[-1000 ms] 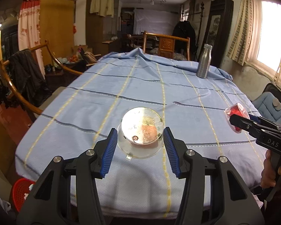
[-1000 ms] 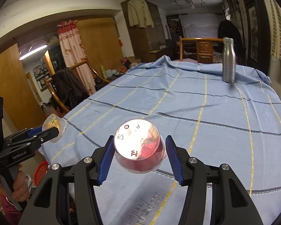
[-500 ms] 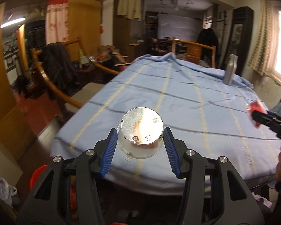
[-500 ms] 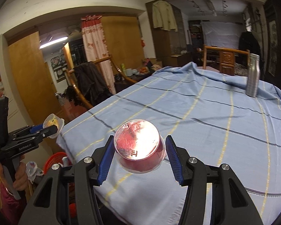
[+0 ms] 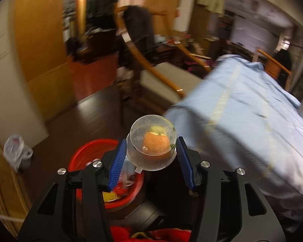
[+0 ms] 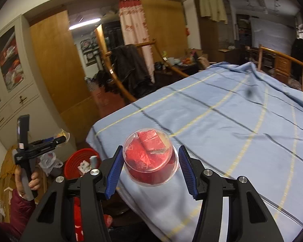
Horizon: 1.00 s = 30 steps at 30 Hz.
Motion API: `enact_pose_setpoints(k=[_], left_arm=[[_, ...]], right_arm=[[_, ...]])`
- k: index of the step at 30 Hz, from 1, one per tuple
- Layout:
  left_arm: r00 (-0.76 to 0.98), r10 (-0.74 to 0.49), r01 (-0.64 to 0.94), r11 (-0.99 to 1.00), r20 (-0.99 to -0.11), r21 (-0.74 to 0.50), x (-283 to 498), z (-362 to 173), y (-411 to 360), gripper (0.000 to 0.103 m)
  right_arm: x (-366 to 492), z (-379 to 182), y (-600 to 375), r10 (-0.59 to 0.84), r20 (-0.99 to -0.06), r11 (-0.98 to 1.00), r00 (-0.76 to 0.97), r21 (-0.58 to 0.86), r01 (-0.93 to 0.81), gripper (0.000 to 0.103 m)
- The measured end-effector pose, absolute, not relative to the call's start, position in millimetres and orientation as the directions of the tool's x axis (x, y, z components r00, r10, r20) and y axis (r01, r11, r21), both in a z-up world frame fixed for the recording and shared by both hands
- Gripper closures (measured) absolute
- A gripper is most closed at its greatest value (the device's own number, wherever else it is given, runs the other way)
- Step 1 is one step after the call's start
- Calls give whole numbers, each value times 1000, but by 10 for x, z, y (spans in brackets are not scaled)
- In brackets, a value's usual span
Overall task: Collect trash
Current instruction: 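Lift both cups and carry them toward the red basket, then lower both cups into the red basket and open both tools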
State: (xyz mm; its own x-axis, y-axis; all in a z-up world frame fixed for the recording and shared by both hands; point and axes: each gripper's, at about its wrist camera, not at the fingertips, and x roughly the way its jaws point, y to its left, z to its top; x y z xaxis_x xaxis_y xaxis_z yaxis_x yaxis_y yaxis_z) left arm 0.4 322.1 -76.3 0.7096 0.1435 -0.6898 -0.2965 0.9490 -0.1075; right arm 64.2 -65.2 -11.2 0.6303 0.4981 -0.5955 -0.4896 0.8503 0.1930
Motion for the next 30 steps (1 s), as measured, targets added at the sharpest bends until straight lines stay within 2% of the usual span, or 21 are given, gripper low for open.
enact_pose_setpoints(k=[4,5,6,8,11,15,22,30], left_arm=[[665,161,-365,922,-729,-128,-20,-1089,3667,52],[648,164,-376,918,-743,-126,-14,-1170,3744,46],[628,173,-396,911,-759,-120,-6,-1255,3814,33],[614,195,-435,892,-765,-122,-44,-1355,3932,21],[612,213,-459,880,-762,-122,-91,-1386,4023,18],[574,348,-556,830,-742,-41,-216,-1329,4127,8],[481,487,-675,736,-729,46,-402,-1298,4402,7],[456,500,-766,641,-736,-39,-676,-1315,4828,7]], right_arm=[[708,-153,-327,517,-620,828,590,188,-528,49],[720,-173,-236,520,-629,822,578,185,-538,49],[734,-188,-197,522,-633,819,571,184,-544,49],[765,-221,-40,527,-647,808,551,181,-561,49],[797,-274,166,536,-664,792,521,182,-583,49],[859,-360,457,546,-690,764,475,177,-621,49],[868,-535,1166,572,-738,672,358,172,-720,49],[828,-697,2058,588,-777,547,222,180,-818,49]])
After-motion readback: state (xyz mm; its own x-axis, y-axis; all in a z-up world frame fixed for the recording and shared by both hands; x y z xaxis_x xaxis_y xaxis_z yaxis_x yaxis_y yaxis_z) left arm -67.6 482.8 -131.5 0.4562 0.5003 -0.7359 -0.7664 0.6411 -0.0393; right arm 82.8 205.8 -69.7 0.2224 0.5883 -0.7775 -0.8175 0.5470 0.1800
